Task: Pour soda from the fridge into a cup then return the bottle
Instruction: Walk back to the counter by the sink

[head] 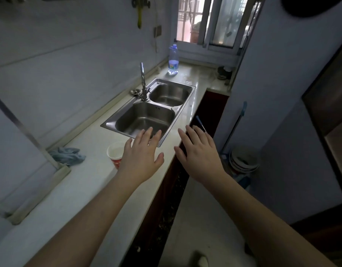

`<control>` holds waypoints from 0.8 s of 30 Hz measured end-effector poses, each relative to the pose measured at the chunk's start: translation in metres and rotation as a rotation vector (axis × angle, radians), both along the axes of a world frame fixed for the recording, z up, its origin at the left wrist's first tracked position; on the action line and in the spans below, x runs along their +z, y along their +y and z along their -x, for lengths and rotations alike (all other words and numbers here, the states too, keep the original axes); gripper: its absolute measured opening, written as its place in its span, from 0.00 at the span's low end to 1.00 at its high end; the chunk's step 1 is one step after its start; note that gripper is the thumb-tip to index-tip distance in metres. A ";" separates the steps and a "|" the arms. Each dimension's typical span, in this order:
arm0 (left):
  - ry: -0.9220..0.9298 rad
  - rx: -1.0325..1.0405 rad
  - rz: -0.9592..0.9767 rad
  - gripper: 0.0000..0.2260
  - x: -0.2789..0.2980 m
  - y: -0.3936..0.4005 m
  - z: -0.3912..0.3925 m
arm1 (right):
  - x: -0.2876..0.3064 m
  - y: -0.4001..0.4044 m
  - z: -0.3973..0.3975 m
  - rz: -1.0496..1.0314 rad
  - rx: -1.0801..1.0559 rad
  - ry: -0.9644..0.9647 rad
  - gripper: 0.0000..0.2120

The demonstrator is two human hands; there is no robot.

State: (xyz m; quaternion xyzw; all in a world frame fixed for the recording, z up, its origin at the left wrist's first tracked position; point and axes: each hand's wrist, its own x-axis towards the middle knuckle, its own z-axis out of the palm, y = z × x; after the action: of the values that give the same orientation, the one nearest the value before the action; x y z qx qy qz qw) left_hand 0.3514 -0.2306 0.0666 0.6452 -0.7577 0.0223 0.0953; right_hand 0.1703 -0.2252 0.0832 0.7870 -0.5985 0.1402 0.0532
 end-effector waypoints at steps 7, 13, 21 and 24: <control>-0.019 0.149 -0.047 0.30 -0.009 -0.053 0.033 | -0.017 -0.079 0.032 -0.020 0.187 -0.036 0.30; -0.001 0.321 -0.055 0.30 -0.007 -0.067 0.045 | -0.023 -0.130 0.035 0.007 0.389 -0.061 0.27; 0.030 0.576 -0.095 0.29 -0.024 -0.034 0.007 | -0.043 -0.145 -0.025 -0.088 0.603 -0.044 0.30; 0.058 0.638 -0.096 0.28 -0.031 -0.020 -0.008 | -0.053 -0.146 -0.050 -0.114 0.668 -0.009 0.31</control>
State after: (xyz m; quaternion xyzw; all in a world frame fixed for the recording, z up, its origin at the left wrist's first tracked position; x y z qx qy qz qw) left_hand 0.3596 -0.2509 0.0358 0.8543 -0.5144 -0.0030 0.0745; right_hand 0.2202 -0.3709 0.0305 0.9407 -0.3146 0.1195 -0.0426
